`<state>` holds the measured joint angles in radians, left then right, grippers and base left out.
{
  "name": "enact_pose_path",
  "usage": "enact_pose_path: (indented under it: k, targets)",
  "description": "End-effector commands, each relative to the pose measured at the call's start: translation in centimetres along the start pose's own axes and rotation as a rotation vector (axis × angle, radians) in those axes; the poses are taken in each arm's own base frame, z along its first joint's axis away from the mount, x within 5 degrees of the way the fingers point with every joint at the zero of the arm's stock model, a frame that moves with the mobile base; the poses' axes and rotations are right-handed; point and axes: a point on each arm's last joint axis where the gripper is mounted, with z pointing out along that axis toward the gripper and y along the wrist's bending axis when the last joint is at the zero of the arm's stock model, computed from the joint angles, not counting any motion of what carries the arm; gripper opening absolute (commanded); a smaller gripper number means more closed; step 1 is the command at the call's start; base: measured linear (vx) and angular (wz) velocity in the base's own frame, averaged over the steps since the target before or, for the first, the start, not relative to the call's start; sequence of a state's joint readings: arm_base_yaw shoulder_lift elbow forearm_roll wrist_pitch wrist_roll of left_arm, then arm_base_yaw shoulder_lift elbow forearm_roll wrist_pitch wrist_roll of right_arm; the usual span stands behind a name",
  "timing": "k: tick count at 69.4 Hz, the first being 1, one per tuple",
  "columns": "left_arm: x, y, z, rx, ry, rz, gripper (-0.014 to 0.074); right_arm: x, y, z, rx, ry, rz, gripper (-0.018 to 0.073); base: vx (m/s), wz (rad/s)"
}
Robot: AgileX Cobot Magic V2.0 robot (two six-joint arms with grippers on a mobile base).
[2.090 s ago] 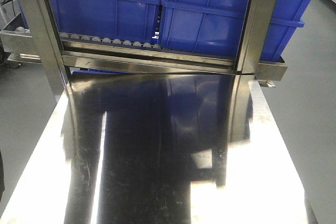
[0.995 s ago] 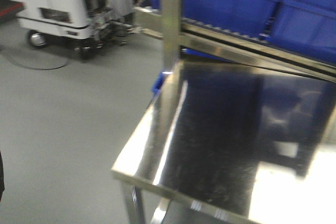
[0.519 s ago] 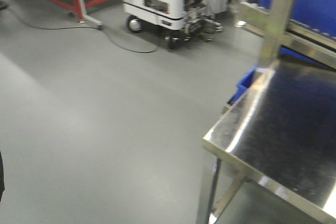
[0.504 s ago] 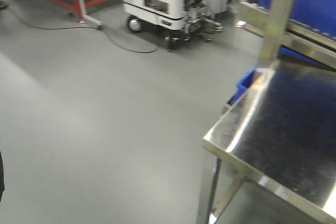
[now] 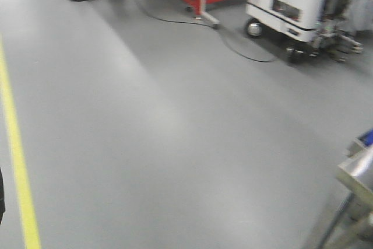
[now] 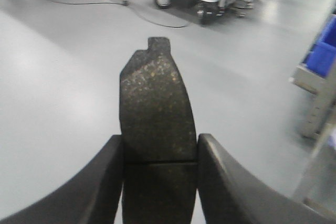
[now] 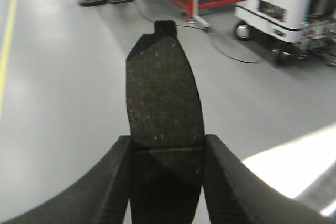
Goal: Move and align brake pads A on conveyor
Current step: 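Back away and turn the base from the steel table, then drive along the yellow floor line past the striped cones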
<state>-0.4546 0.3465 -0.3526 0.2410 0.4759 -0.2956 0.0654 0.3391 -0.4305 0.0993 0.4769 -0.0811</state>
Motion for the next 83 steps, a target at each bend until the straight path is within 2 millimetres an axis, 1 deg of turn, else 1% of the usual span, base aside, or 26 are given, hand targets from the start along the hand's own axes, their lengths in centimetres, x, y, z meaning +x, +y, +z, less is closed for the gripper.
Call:
enact_pose_path:
  k: [1, 19, 37, 60, 83]
  targets:
    - [-1.72, -0.28, -0.38, 0.029, -0.114, 0.002, -0.0006, -1.81, -0.08, -0.39, 0.012, -0.122, -0.003, -0.0004, -0.03, 0.82]
    - [-1.72, -0.28, -0.38, 0.029, -0.114, 0.001, -0.0006, -1.81, -0.08, -0.39, 0.012, -0.122, -0.003, -0.0004, 0.0, 0.77]
    - [-1.72, -0.28, -0.38, 0.029, -0.114, 0.001, -0.0006, -1.81, -0.08, -0.39, 0.012, -0.122, -0.003, -0.0004, 0.09, 0.53]
    - [-1.72, -0.28, -0.38, 0.029, -0.114, 0.001, -0.0006, -1.81, -0.08, -0.39, 0.012, -0.122, -0.003, -0.0004, 0.21, 0.39]
    - [-1.72, -0.28, -0.38, 0.029, -0.114, 0.001, -0.0006, -1.81, -0.08, -0.39, 0.012, -0.122, -0.003, -0.0004, 0.4, 0.19]
